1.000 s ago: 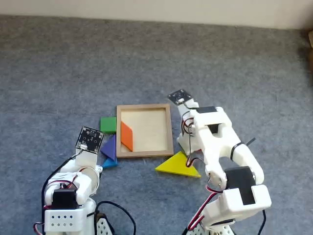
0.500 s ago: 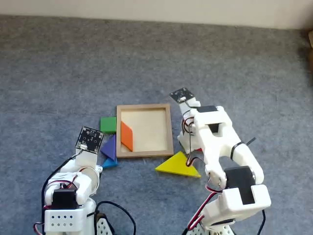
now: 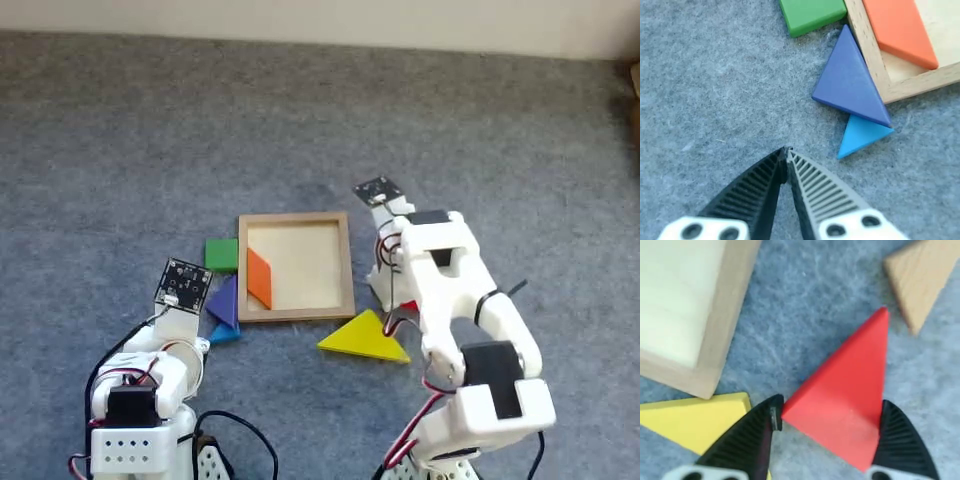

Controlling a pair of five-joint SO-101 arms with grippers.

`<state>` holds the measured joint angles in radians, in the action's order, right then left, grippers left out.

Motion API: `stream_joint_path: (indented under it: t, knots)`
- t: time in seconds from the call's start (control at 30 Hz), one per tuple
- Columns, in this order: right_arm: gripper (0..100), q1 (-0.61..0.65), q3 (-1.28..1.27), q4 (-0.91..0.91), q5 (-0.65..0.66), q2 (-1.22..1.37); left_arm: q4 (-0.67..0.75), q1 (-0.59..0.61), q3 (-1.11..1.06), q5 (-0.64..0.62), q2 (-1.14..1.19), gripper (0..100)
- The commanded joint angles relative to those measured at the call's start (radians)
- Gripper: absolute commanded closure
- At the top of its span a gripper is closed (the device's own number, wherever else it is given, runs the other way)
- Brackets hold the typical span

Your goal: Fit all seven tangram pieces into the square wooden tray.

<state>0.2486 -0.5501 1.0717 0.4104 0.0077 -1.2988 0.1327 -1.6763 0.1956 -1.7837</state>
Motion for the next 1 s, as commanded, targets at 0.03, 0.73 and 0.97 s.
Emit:
stream_joint_path:
  t: [0.03, 0.73, 0.97]
  knots:
    - [78.3, -0.004, 0.027, 0.018, 0.0, -0.17, -0.008, -0.019, -0.019, 0.006, -0.027, 99]
    - [78.3, 0.147, 0.022, 0.007, 0.446, -0.265, -0.008, -0.019, -0.019, 0.006, -0.027, 99]
    - [78.3, 0.225, 0.013, -0.24, 0.456, -0.262, -0.008, -0.019, -0.019, 0.006, -0.027, 99]
